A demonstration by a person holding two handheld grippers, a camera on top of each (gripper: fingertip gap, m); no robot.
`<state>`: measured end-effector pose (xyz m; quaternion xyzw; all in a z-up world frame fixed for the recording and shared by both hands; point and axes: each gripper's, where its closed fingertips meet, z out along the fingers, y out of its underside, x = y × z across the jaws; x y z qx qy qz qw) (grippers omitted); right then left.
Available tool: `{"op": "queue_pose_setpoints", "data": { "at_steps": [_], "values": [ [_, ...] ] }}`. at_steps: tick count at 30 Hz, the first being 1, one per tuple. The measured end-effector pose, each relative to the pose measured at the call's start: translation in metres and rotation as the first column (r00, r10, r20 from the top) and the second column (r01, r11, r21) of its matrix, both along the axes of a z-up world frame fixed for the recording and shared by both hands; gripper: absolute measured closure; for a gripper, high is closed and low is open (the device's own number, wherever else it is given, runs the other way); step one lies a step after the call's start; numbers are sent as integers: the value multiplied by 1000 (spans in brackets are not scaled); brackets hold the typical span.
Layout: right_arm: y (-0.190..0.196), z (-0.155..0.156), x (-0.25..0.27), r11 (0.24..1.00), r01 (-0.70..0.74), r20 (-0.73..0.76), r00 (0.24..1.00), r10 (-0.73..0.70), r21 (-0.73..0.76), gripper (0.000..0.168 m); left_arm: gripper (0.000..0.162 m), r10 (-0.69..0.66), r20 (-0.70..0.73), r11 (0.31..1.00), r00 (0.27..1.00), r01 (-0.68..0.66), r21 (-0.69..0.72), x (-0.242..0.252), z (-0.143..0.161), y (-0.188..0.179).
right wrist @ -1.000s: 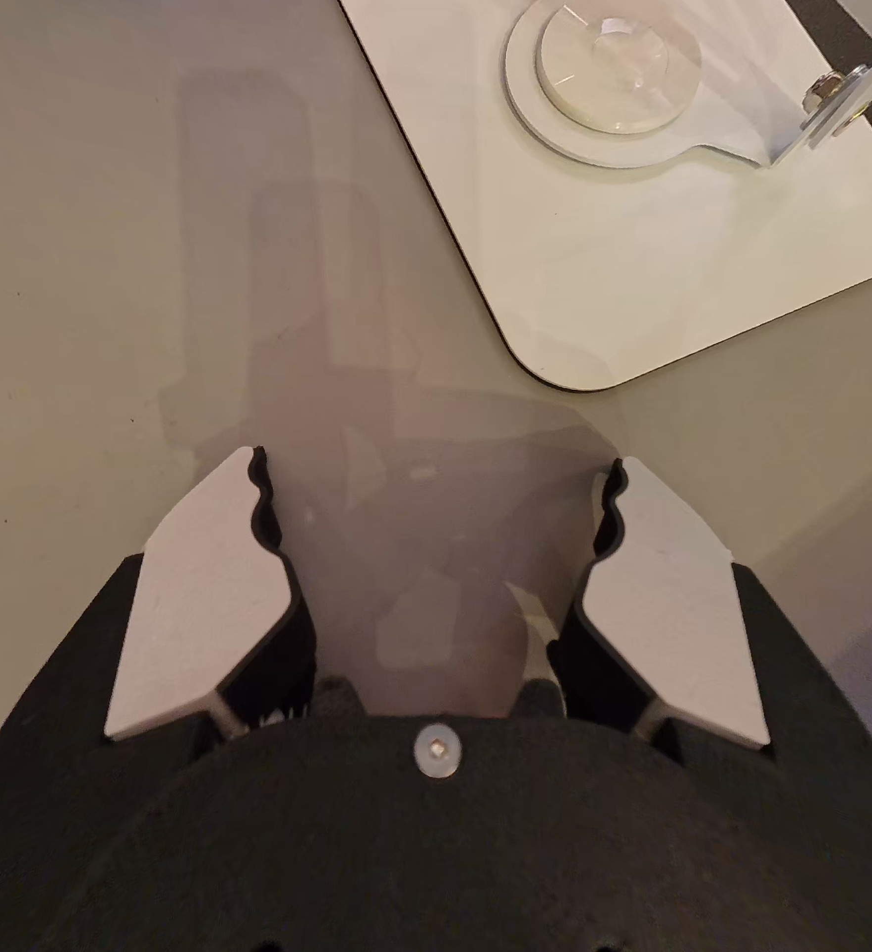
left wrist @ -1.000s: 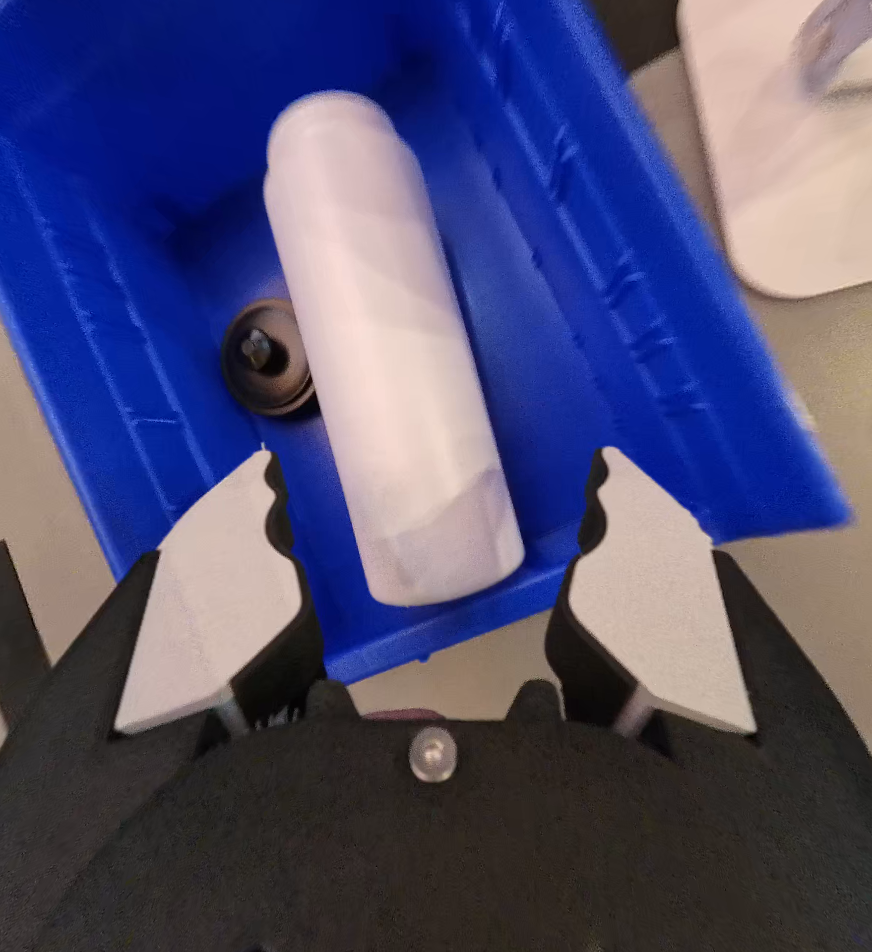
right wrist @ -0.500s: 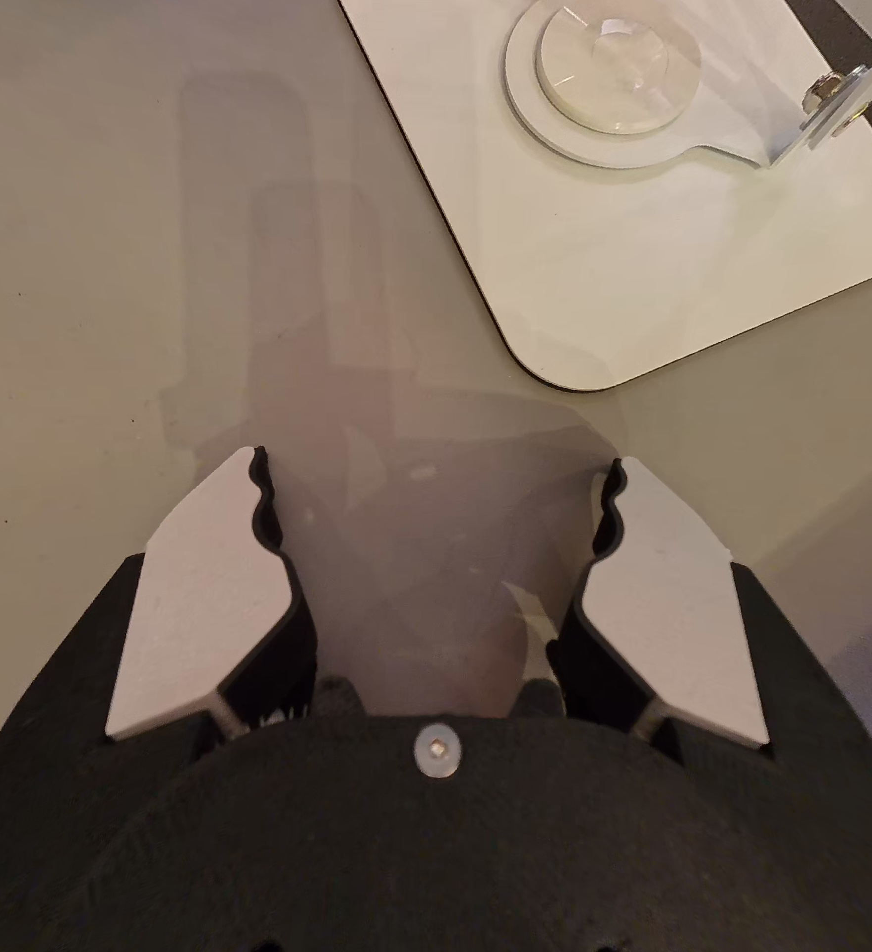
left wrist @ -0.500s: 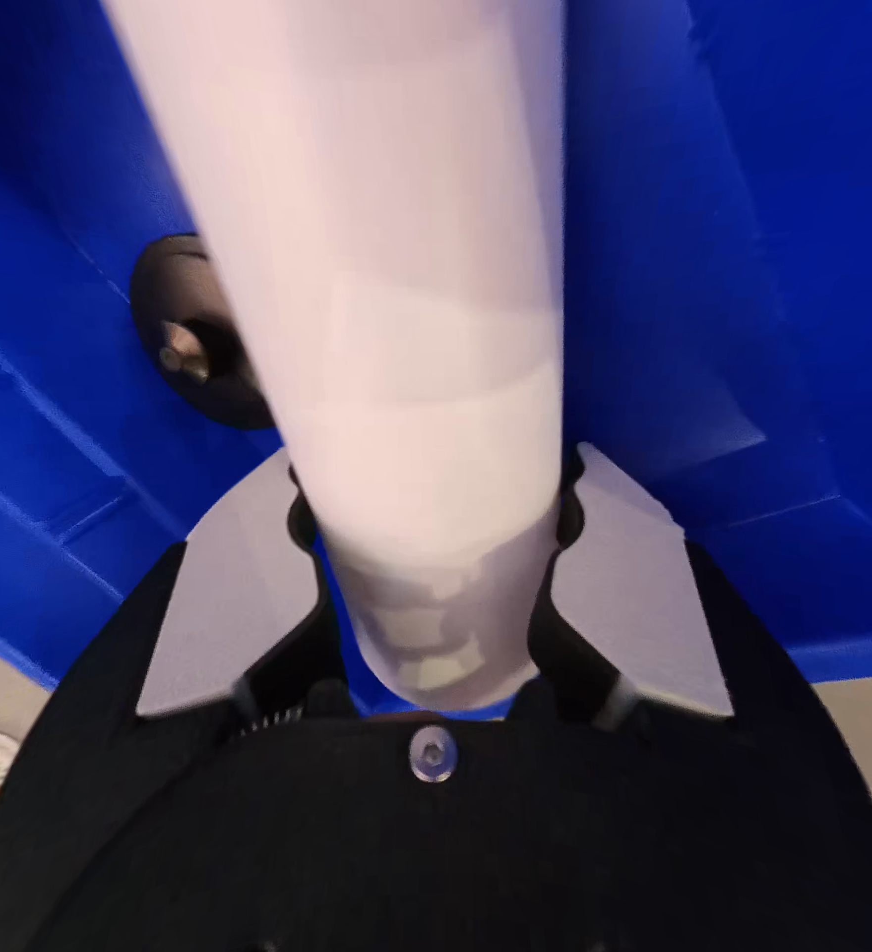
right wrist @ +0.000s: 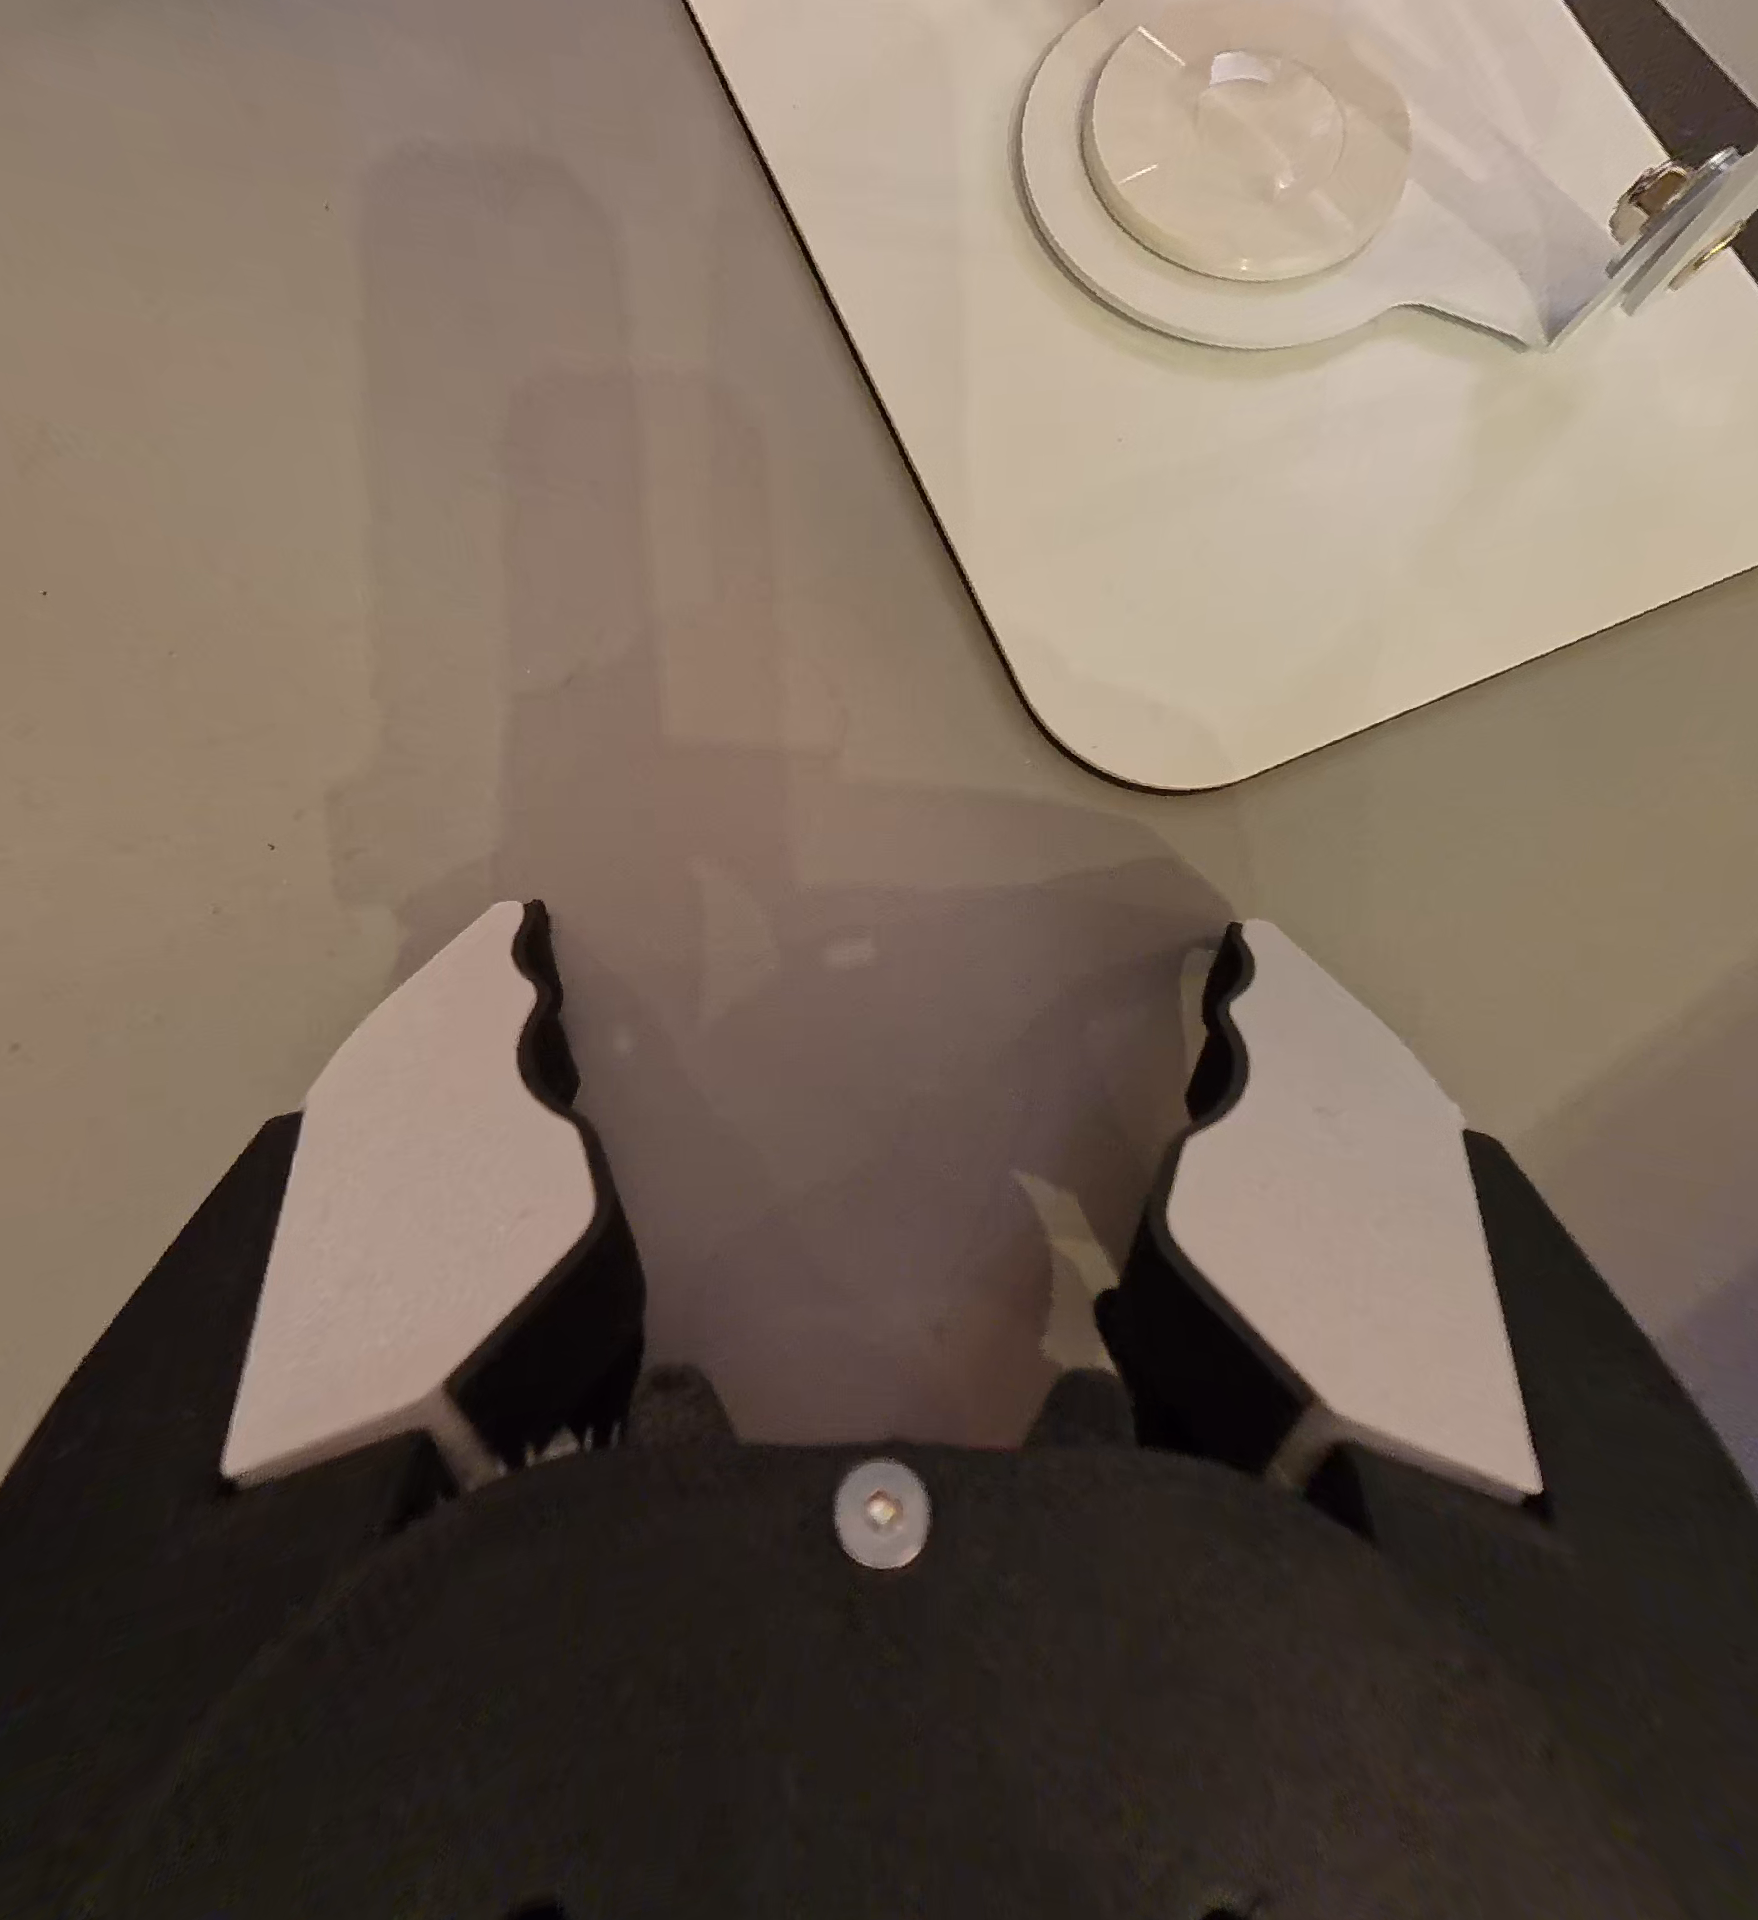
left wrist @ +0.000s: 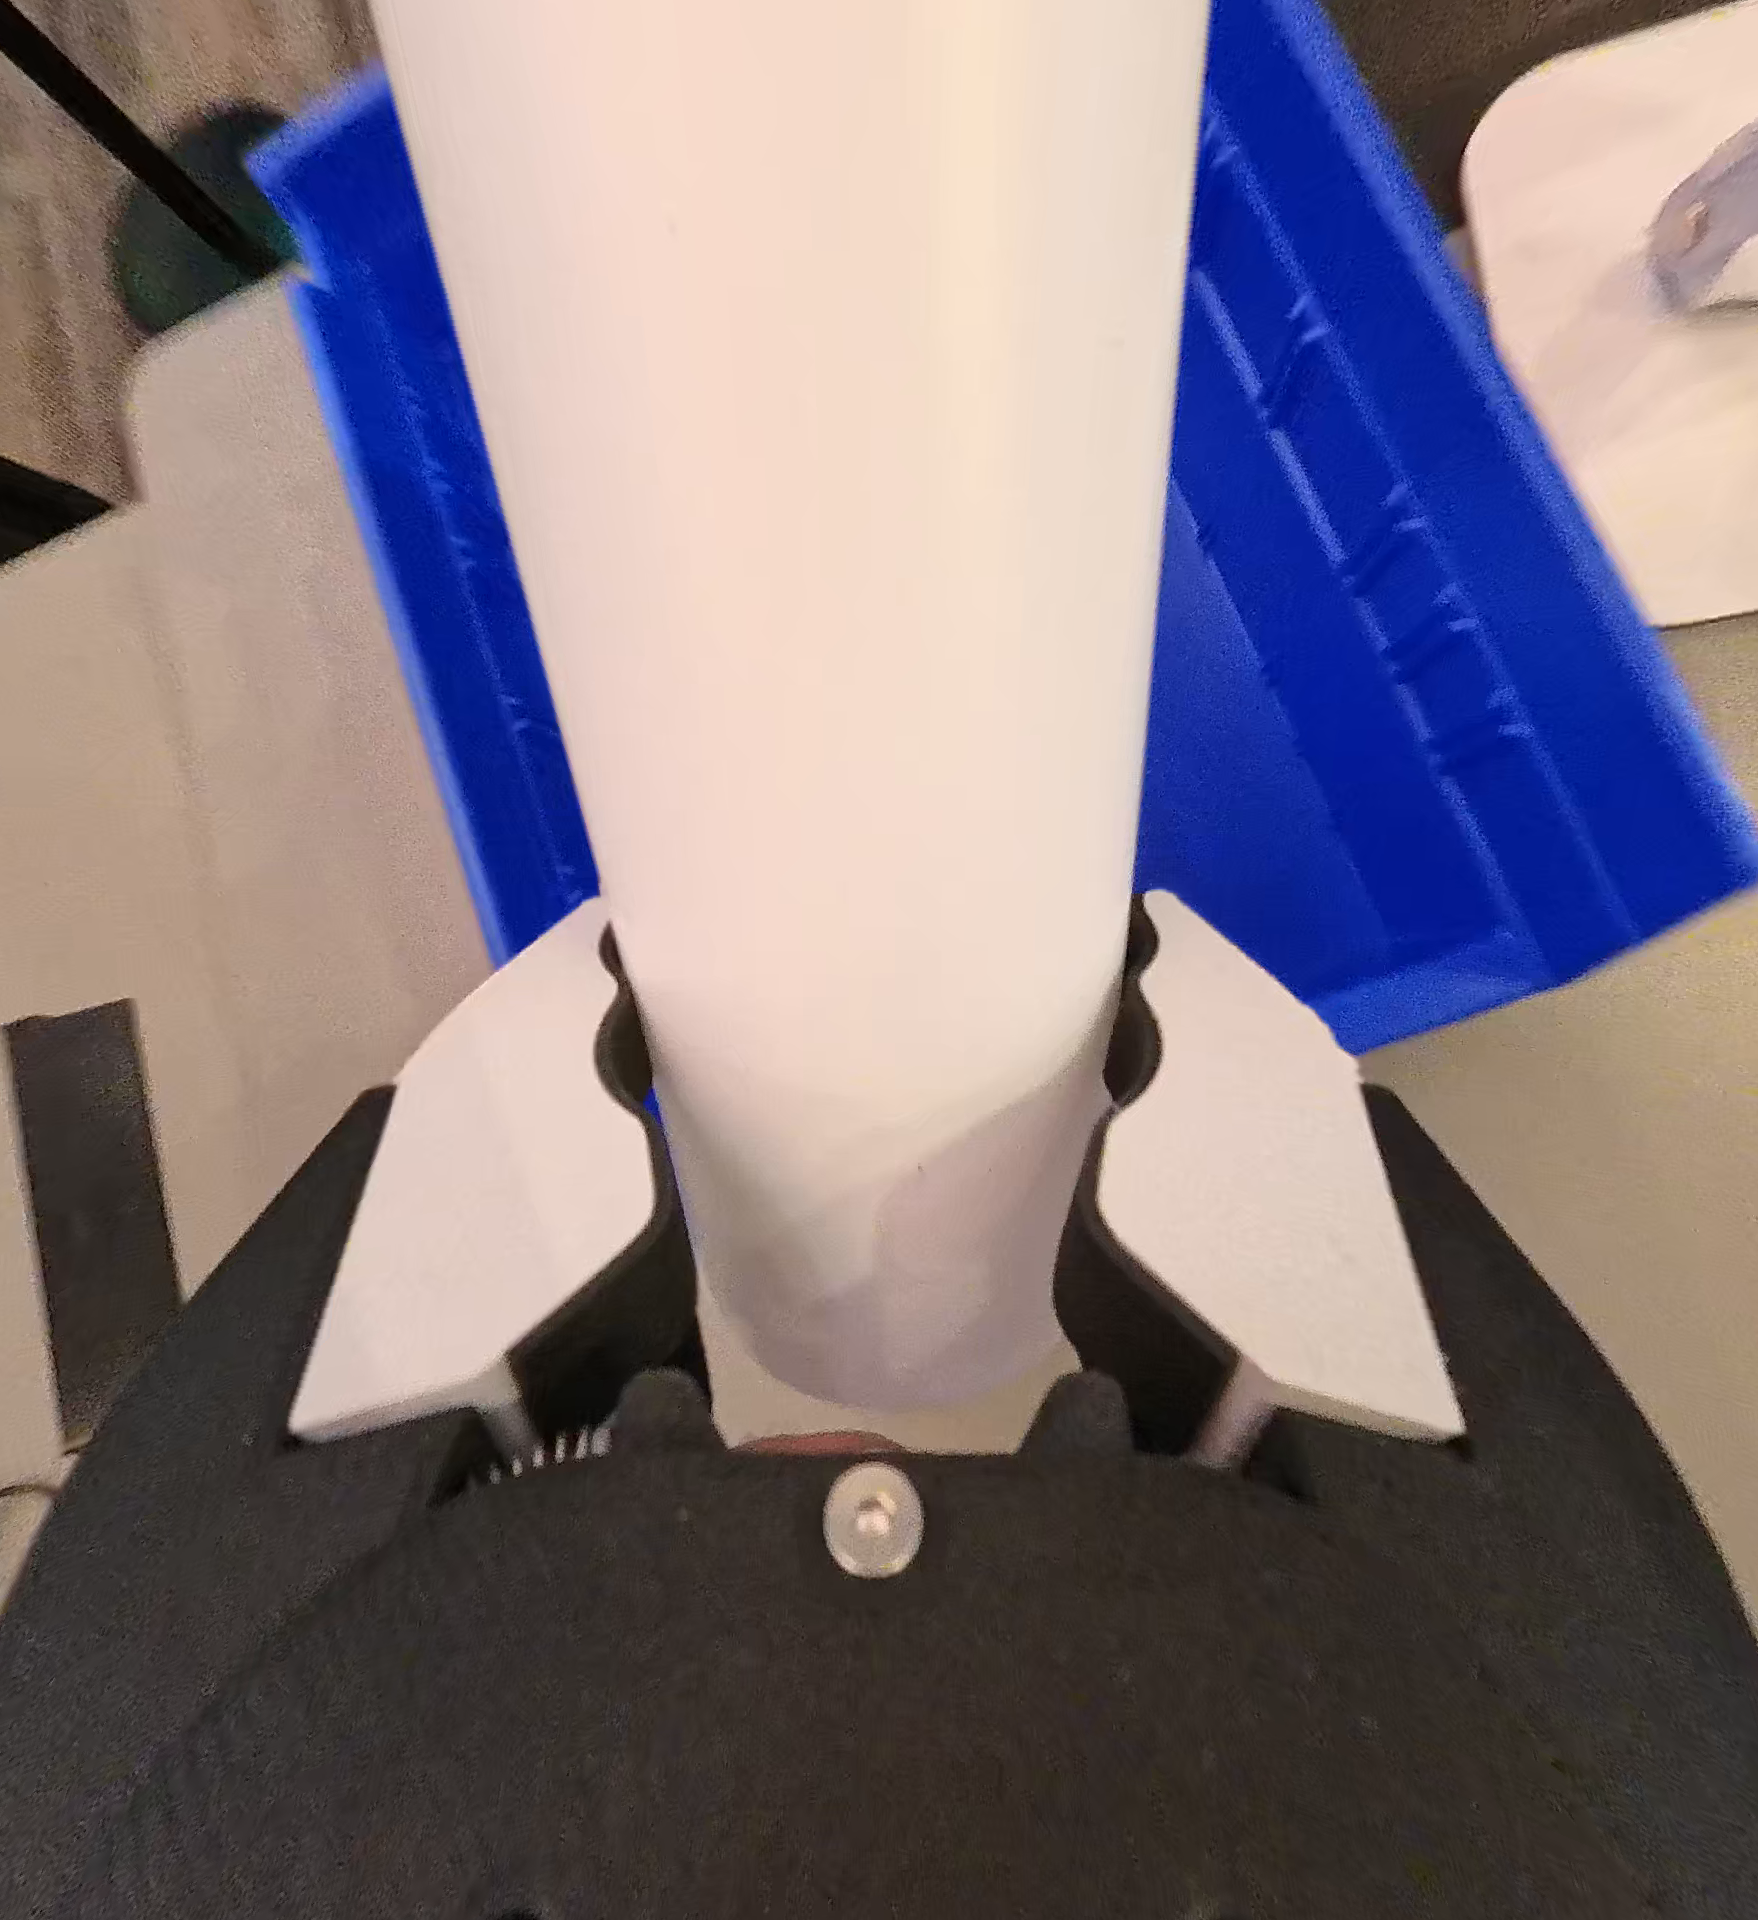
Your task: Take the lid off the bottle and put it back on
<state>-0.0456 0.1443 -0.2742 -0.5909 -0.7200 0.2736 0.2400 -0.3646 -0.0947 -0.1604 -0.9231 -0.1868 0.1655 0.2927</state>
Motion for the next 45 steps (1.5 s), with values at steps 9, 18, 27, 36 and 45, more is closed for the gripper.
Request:
{"op": "queue_pose_setpoints", "data": {
  "at_steps": [9,18,27,36,45],
  "values": [
    [-3,32,-5,999,-2,-206,979,-5,-32,50,75,-298,-177,858,938,344,382,151,62,38],
    [-64,136,6,853,-372,-664,746,40,-366,40,75,-600,-153,666,785,596,448,282,-5,128],
    [-101,155,18,757,-522,-702,702,120,-393,46,75,-765,-129,513,631,718,470,357,-37,162],
    [-110,149,19,853,-463,-635,739,223,-239,66,74,-790,-128,490,600,743,457,367,-46,163],
    [-111,125,13,876,-429,-533,805,261,-220,66,72,-787,-51,539,614,726,428,357,-61,150]
  ]
}}
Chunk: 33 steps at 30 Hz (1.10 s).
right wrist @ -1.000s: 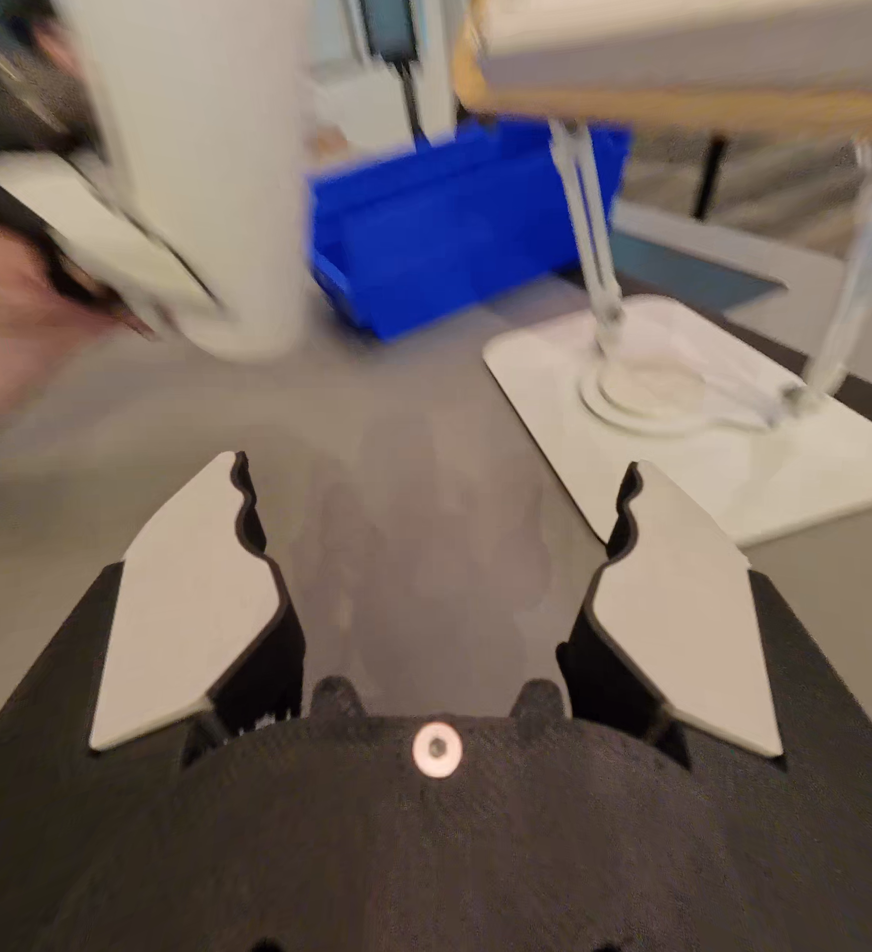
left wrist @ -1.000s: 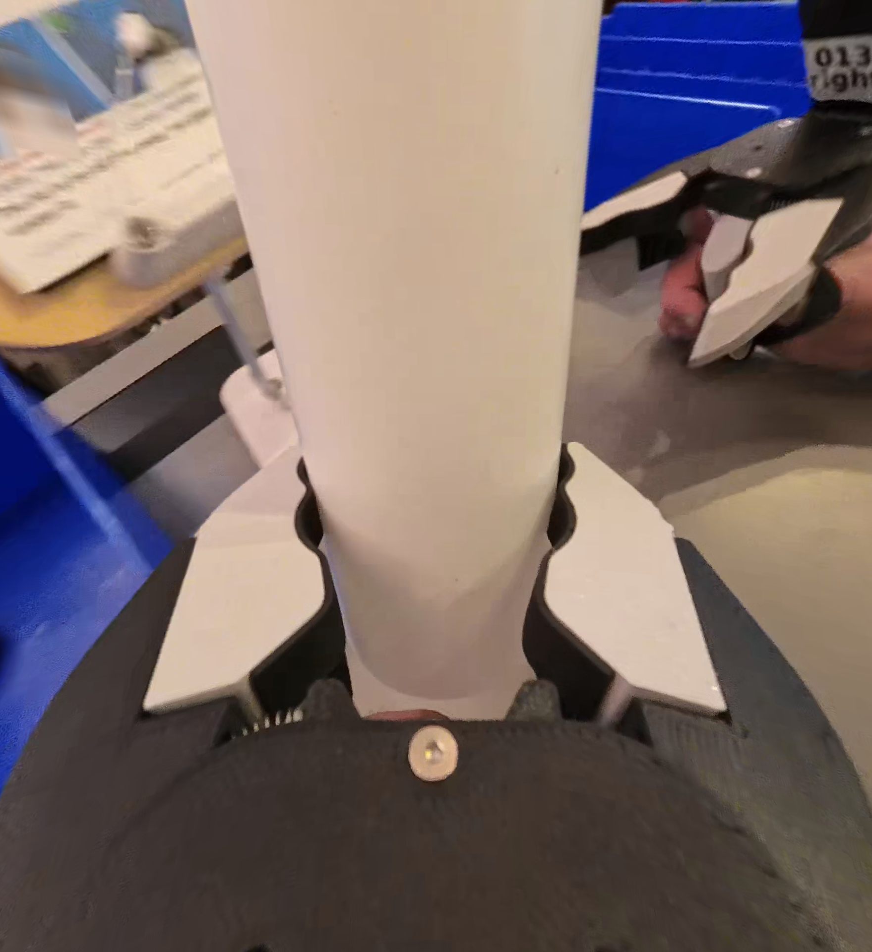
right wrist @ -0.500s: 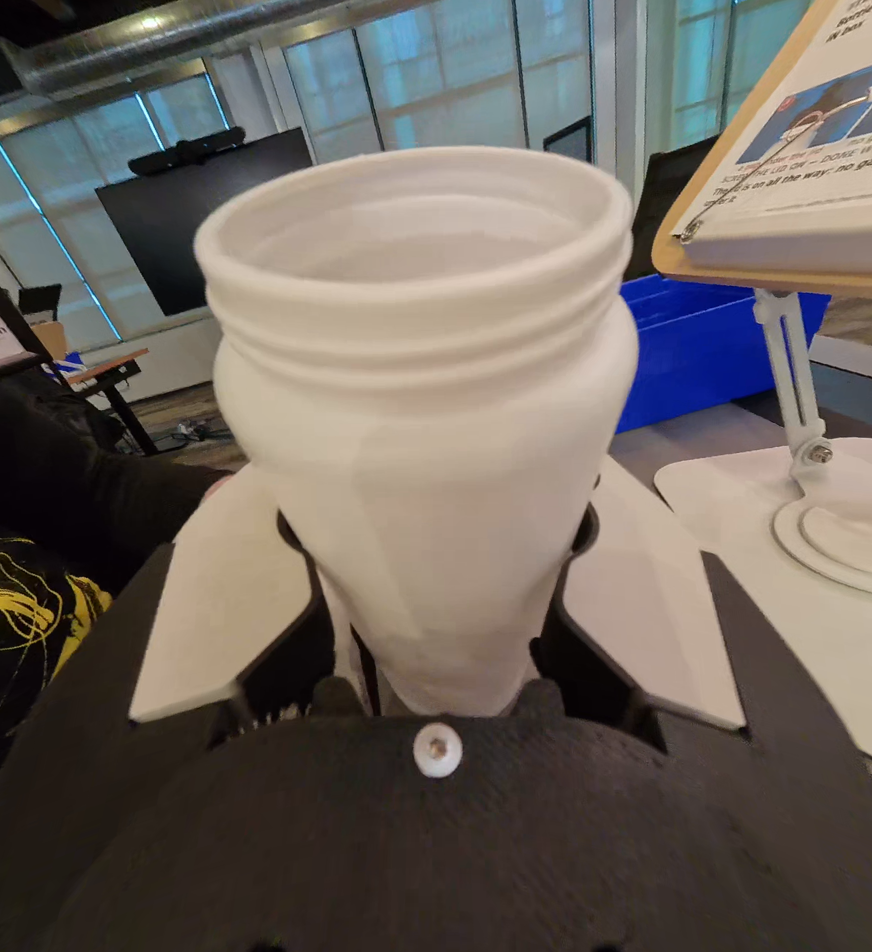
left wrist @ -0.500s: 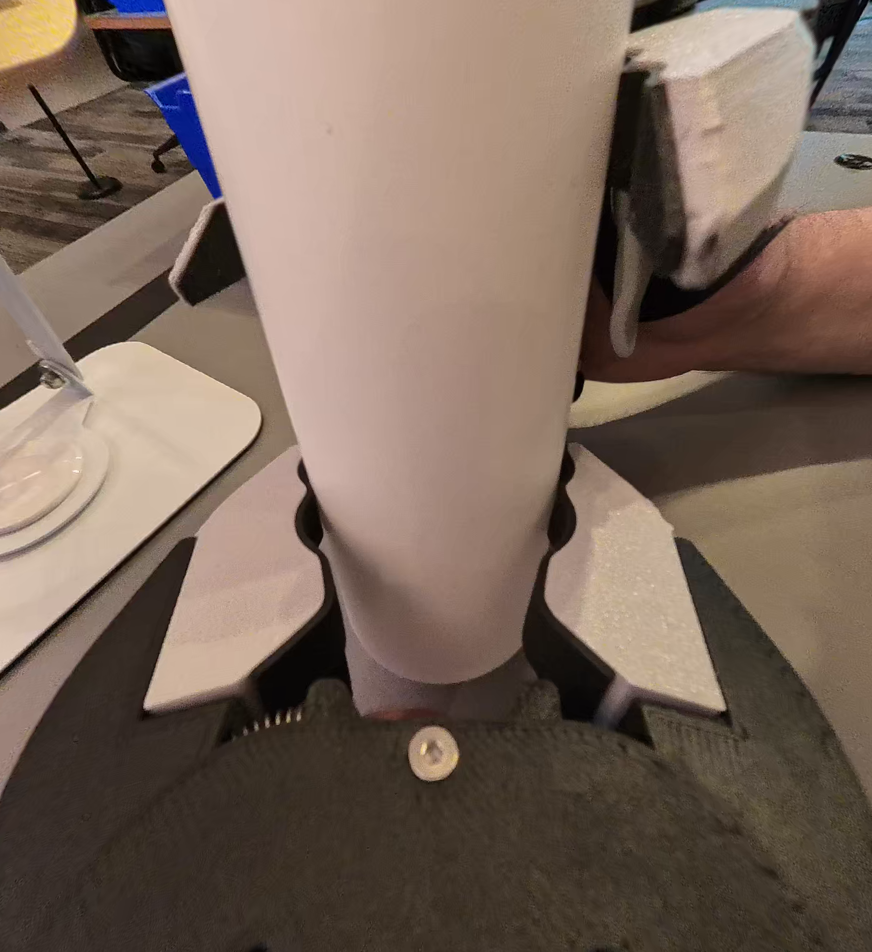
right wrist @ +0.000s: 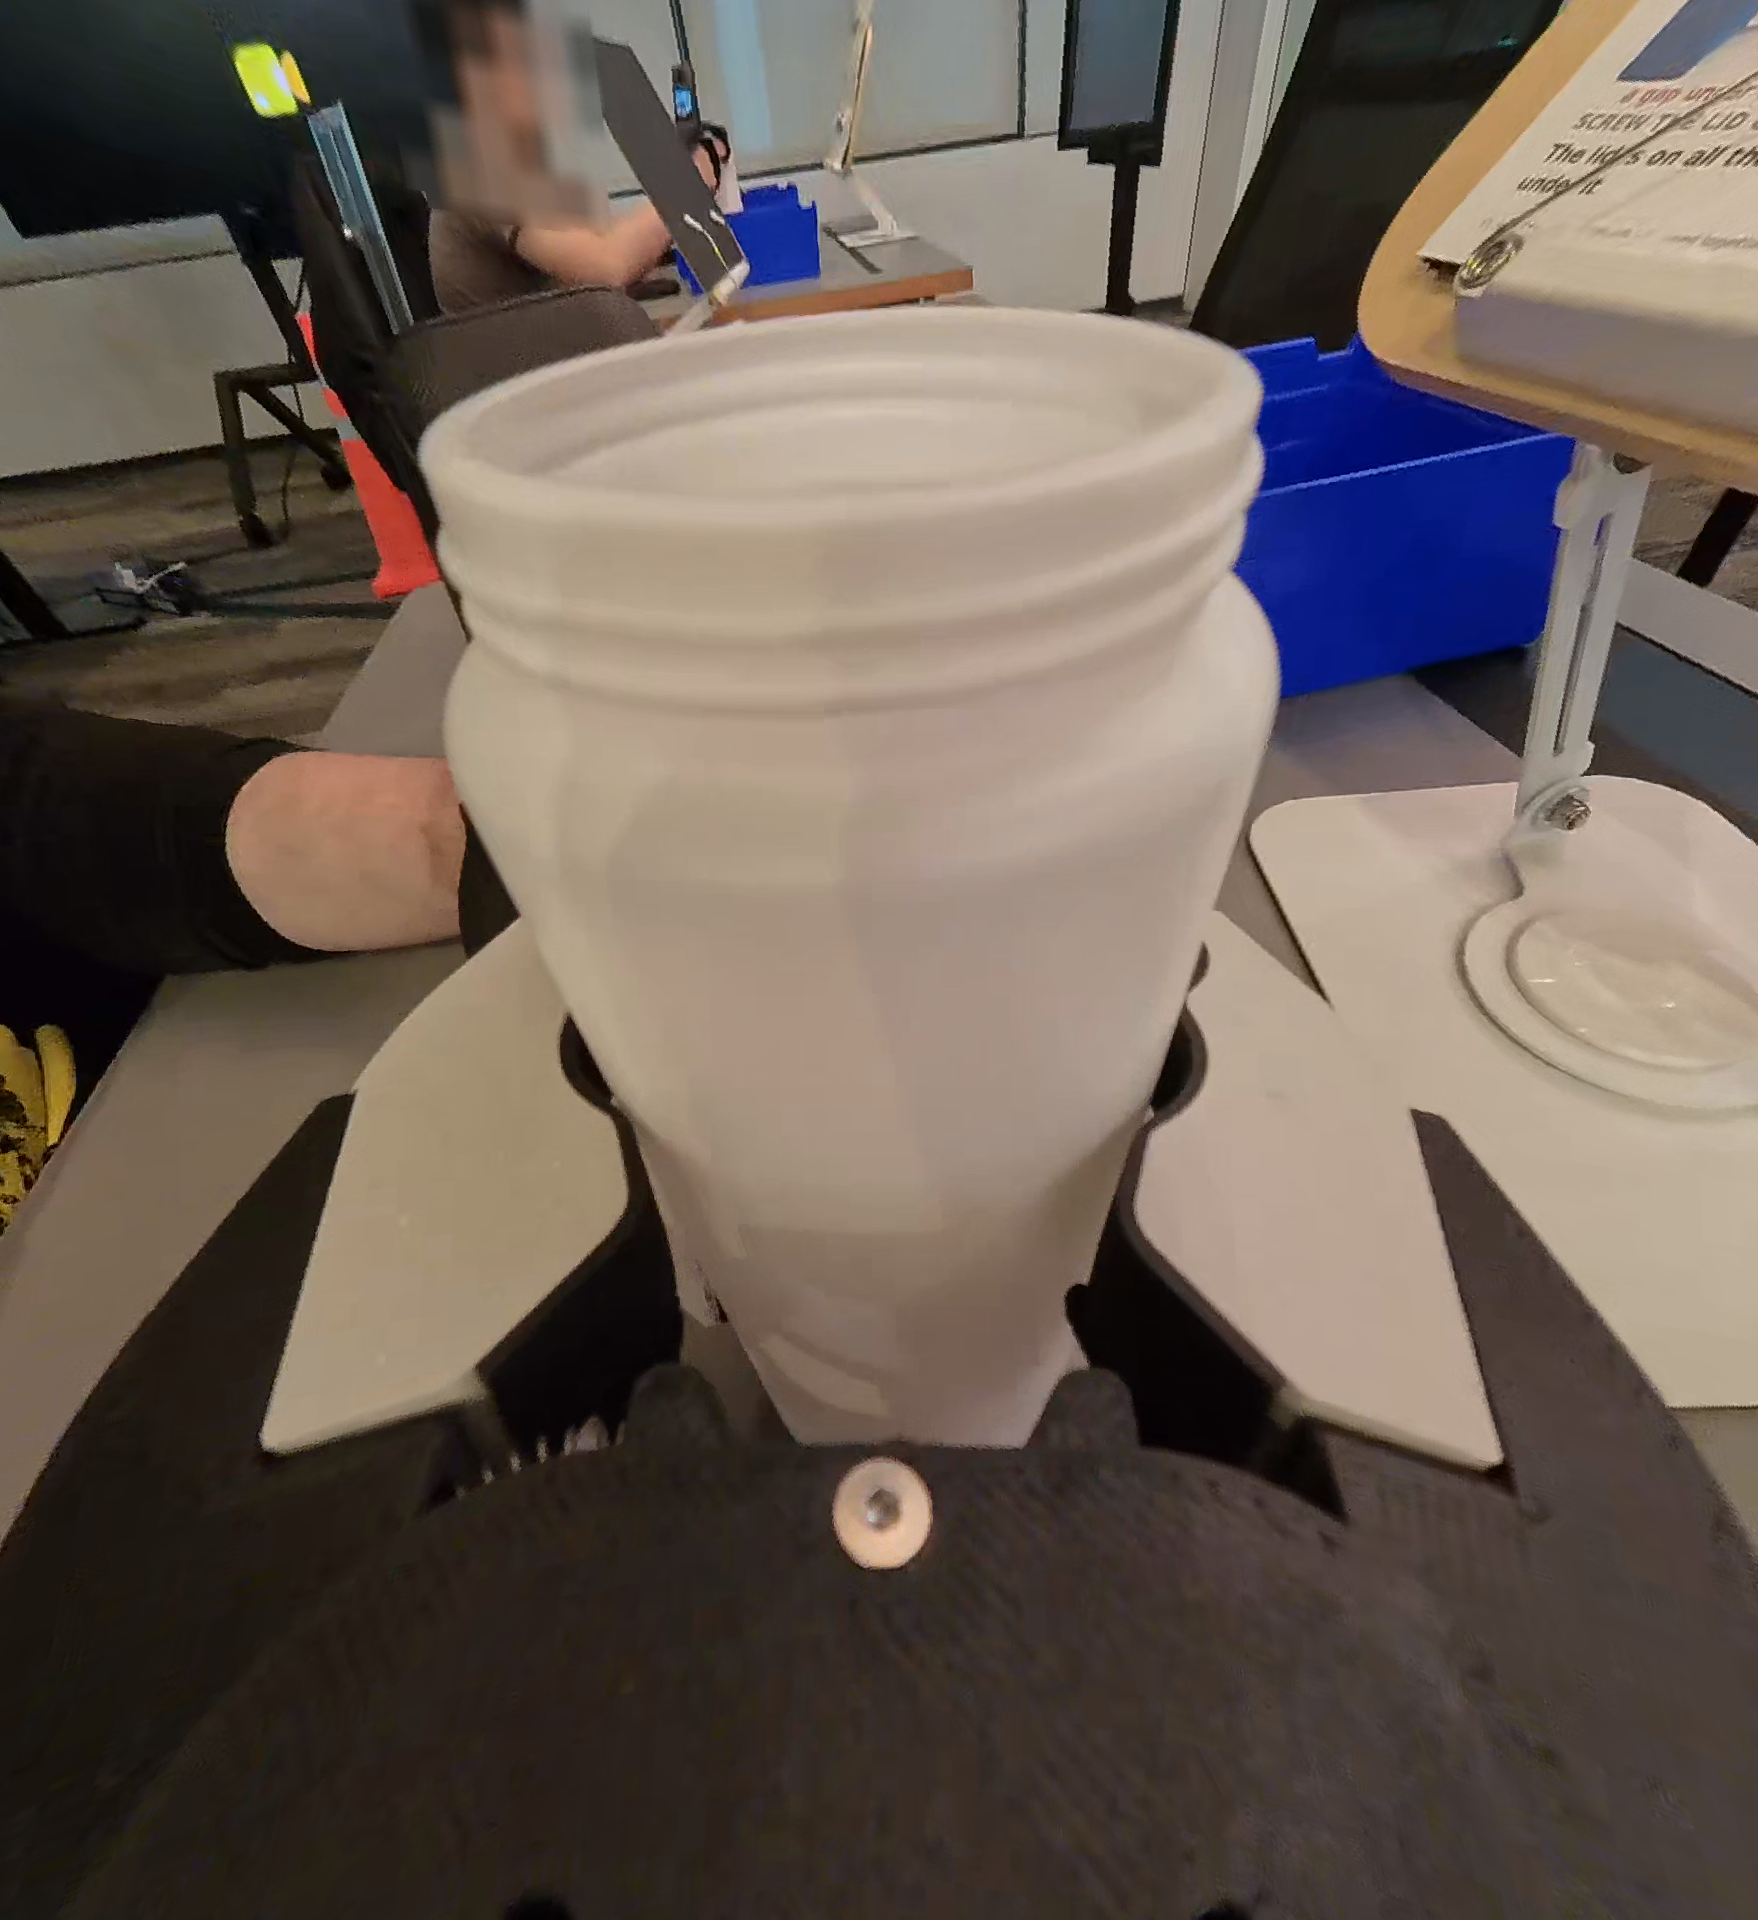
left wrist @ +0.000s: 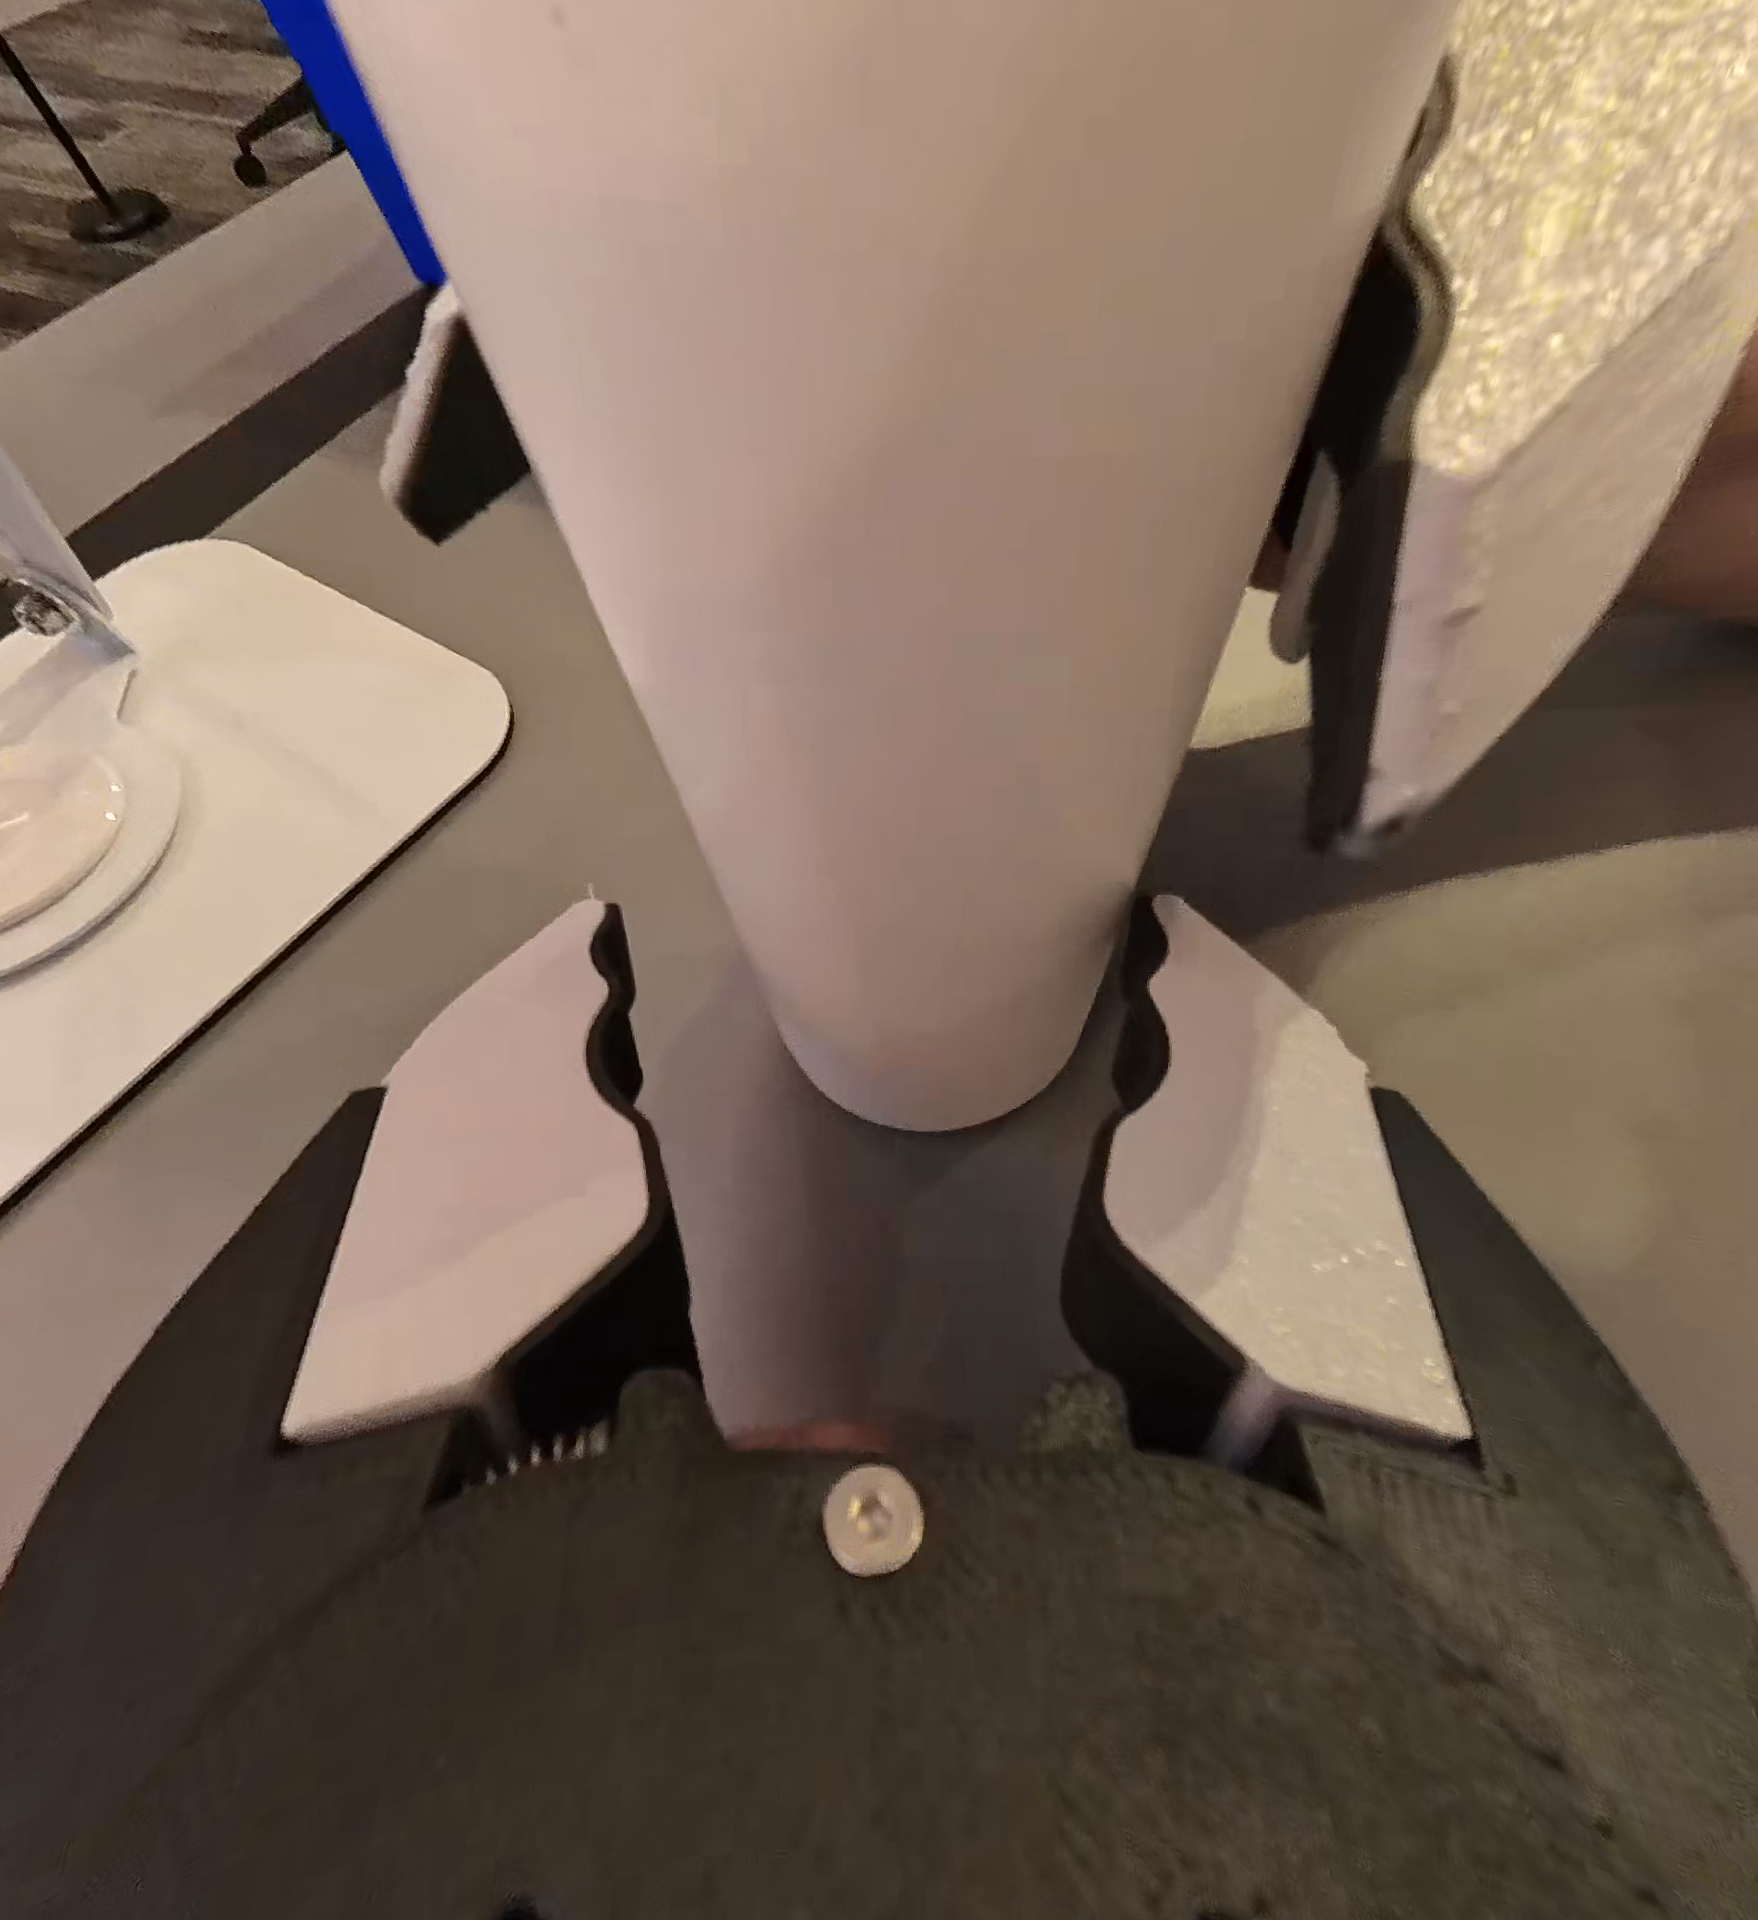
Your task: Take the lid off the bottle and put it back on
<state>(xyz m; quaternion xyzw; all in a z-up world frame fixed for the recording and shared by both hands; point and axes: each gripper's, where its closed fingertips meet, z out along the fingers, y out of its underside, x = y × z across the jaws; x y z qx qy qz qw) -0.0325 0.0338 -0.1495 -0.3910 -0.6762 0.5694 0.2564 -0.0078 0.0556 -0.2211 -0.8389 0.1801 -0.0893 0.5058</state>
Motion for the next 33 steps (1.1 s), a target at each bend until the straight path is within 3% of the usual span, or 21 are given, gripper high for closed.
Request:
{"op": "queue_pose_setpoints", "data": {
  "at_steps": [6,14,20,27,31,33],
  "values": [
    [-3,-4,1,999,-19,-6,1000,19,36,65,72,-4,-21,1000,1000,4,-15,2,-3,1],
    [-2,2,4,998,-53,-72,996,52,-17,39,70,-5,-4,1000,1000,5,-8,-2,-2,-1],
    [8,19,11,992,-72,-152,987,56,-104,34,64,14,-18,1000,1000,-14,8,-21,8,-19],
    [39,27,14,970,-30,-194,981,-17,-240,35,71,201,-139,978,970,-192,76,-113,60,-67],
    [45,23,13,970,-15,-188,982,-32,-243,34,79,356,-310,933,881,-351,73,-200,99,-91],
    [46,21,12,968,-13,-180,983,-34,-251,35,81,354,-456,920,817,-391,14,-244,107,-96]
  ]
}}
